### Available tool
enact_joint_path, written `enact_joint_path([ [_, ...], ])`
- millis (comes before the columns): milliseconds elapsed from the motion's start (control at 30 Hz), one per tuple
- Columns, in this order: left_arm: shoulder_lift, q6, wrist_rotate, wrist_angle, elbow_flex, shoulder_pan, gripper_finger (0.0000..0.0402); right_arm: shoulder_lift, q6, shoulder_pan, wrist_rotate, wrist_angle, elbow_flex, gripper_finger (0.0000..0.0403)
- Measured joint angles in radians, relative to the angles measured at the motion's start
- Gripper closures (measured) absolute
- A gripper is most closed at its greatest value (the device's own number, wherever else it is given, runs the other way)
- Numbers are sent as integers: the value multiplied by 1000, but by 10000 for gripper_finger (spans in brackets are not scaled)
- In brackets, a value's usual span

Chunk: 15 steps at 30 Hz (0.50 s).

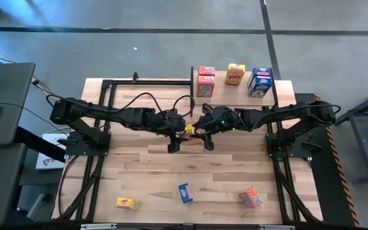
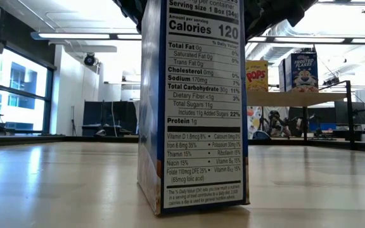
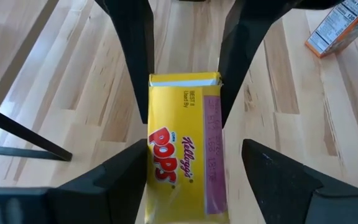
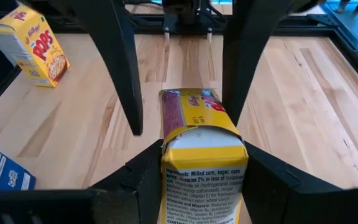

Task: Stack cereal on shelf
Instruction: Put the top yellow cereal box on the shelf aligned with the other yellow cereal box

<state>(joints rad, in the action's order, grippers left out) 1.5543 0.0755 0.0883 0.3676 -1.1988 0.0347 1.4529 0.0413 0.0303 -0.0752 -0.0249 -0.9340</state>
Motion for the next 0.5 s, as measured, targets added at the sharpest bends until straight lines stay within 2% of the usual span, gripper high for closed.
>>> enact_joint_path([
  [500,-73,19,1,-5,0,0,156,-63,5,0,5,84,0,231],
])
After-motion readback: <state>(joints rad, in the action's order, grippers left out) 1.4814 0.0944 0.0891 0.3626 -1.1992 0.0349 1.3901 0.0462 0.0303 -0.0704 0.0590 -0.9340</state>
